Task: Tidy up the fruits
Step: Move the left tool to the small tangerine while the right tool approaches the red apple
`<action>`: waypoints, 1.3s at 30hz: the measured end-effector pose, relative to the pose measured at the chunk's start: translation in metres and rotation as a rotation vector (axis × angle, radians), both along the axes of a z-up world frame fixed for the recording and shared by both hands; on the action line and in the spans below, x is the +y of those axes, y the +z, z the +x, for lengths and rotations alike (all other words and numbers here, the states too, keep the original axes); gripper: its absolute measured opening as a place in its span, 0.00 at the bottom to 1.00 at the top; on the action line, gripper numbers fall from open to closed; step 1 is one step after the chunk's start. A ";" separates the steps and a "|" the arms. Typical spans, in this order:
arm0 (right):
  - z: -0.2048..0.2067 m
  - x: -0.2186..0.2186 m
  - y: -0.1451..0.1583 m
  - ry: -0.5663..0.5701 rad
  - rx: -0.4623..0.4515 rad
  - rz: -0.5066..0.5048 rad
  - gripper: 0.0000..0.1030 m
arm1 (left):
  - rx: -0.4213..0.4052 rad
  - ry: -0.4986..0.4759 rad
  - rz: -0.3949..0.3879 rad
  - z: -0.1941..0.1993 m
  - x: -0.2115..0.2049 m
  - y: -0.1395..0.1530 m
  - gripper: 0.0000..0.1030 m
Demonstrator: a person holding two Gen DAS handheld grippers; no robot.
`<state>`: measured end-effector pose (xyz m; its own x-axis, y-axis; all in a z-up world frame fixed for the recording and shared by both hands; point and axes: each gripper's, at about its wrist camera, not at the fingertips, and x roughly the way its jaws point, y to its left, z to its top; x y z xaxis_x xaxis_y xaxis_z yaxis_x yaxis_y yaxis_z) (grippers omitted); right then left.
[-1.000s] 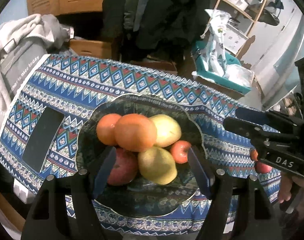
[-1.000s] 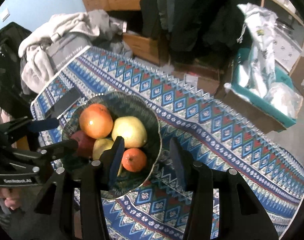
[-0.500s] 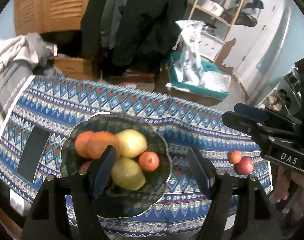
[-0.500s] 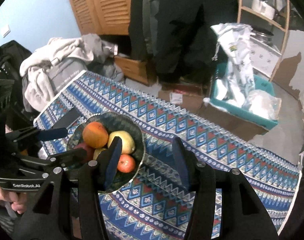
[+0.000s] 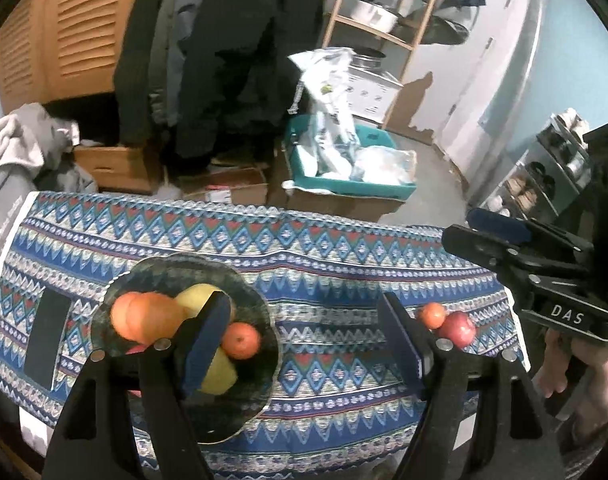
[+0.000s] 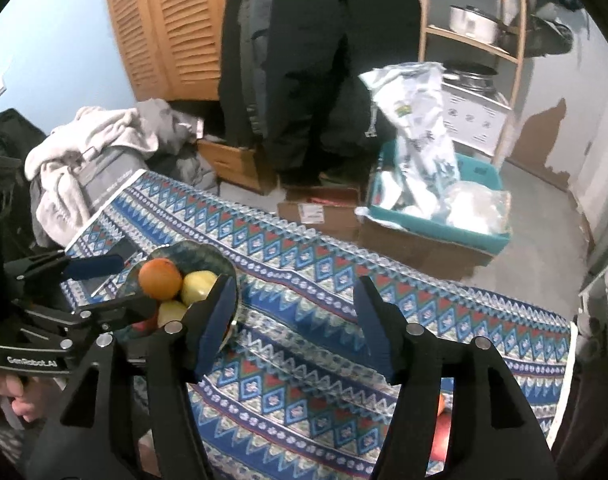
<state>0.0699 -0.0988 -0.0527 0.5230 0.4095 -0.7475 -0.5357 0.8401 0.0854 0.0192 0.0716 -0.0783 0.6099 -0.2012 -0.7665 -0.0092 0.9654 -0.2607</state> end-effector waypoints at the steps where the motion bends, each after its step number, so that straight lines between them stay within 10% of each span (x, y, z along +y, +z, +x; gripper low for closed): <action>1: 0.000 -0.004 0.000 -0.008 0.001 0.000 0.60 | -0.003 -0.010 0.001 0.001 -0.004 0.001 0.75; 39: 0.008 -0.194 -0.069 -0.356 0.157 -0.056 0.72 | 0.087 -0.308 0.112 0.053 -0.162 -0.045 0.84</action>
